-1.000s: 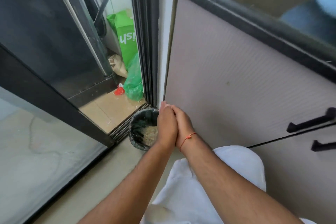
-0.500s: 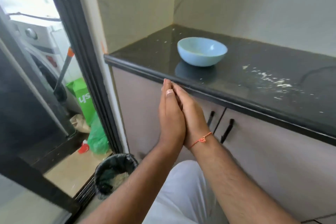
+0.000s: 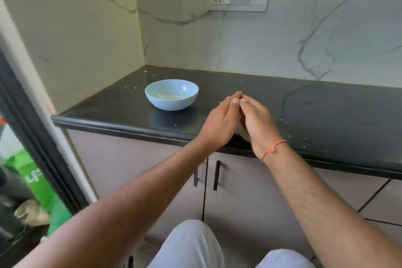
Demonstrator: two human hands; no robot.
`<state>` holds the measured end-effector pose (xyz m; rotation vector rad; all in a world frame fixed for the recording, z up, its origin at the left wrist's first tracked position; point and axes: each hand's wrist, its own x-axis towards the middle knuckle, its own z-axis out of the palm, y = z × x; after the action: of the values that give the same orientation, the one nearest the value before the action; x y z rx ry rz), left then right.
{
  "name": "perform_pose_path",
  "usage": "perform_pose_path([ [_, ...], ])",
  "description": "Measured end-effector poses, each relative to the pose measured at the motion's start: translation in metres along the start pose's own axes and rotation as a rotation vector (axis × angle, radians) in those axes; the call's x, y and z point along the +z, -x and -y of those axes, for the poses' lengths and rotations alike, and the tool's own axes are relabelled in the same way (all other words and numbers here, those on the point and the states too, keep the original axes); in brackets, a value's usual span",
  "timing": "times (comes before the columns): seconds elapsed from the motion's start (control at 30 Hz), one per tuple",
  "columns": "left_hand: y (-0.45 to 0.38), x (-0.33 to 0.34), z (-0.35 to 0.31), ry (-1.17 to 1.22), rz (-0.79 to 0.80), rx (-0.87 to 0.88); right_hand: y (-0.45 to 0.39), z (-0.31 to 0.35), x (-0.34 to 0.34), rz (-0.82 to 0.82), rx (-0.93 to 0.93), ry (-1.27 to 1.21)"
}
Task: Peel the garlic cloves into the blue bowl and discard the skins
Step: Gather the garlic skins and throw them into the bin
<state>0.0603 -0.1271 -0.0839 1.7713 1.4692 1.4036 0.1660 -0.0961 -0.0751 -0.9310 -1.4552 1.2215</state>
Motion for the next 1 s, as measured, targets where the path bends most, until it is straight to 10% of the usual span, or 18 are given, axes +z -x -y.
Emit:
perform_pose_path([
  [0.2,-0.072,-0.015,0.046,-0.754,0.221,-0.221,-0.015,-0.005,-0.091,-0.026,0.051,1.041],
  [0.4,-0.098,0.02,0.05,-0.934,0.384,-0.162,-0.041,-0.031,-0.109,0.033,0.114,1.311],
  [0.57,-0.096,0.035,0.035,-0.689,0.445,-0.055,-0.064,-0.039,-0.102,0.126,0.144,1.39],
  [0.8,-0.119,-0.003,0.055,0.46,0.126,-0.441,-0.088,-0.034,-0.081,0.28,0.087,1.38],
  [1.0,-0.117,-0.008,0.062,0.509,0.116,-0.388,-0.101,-0.029,-0.045,0.432,0.003,1.294],
])
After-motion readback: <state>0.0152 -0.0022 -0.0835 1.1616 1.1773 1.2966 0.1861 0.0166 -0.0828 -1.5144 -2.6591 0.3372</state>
